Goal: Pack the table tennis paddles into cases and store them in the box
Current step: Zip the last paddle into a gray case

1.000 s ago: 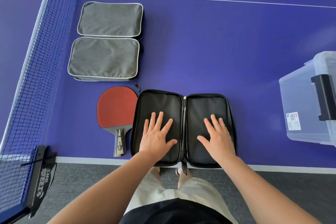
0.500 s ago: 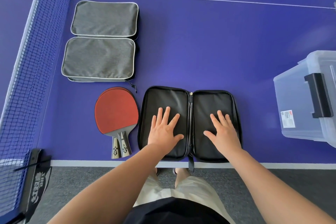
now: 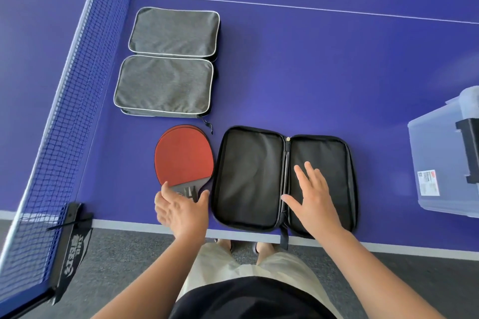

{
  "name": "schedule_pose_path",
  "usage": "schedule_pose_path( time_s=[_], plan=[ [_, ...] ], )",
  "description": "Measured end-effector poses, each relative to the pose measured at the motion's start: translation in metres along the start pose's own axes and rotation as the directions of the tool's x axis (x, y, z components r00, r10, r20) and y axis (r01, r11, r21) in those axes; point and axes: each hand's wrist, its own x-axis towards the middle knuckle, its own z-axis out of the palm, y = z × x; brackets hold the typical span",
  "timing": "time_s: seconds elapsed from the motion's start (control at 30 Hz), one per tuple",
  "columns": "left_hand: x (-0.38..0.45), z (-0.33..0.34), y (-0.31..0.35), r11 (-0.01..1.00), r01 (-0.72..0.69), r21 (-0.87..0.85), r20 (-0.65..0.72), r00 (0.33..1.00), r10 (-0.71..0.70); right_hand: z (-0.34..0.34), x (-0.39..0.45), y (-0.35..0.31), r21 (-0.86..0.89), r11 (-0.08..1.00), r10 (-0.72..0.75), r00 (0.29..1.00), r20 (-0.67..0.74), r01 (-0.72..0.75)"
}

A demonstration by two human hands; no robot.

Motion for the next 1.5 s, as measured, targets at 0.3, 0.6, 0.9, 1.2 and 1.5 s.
schedule_pose_path(
  time_s=[0.3, 0.6, 0.9, 1.2, 1.5],
  plan=[
    [0.011, -0.007, -0.022, 0.999, 0.047, 0.009, 0.081, 0.996, -0.047, 0.008, -0.002, -0.017, 0.013, 1.0, -0.007, 0.999, 0.037, 0.007],
    [0.016, -0.017, -0.026, 0.974, 0.122, -0.192, 0.083, 0.991, -0.108, 0.014, -0.008, -0.022, 0.015, 1.0, 0.015, 0.999, 0.039, -0.016],
    [0.03, -0.015, -0.021, 0.995, 0.099, 0.017, 0.253, 0.962, -0.1, 0.015, -0.016, -0.019, 0.019, 0.999, 0.032, 0.998, 0.046, -0.033],
    [-0.02, -0.015, 0.01, 0.996, 0.041, -0.079, 0.276, 0.961, -0.018, -0.002, -0.025, -0.007, 0.126, 0.992, 0.001, 1.0, -0.029, 0.002],
    [-0.146, 0.058, 0.078, 0.979, -0.105, -0.177, 0.509, 0.841, 0.183, -0.043, -0.027, 0.029, 0.546, 0.821, 0.206, 0.978, -0.014, -0.165]
  ],
)
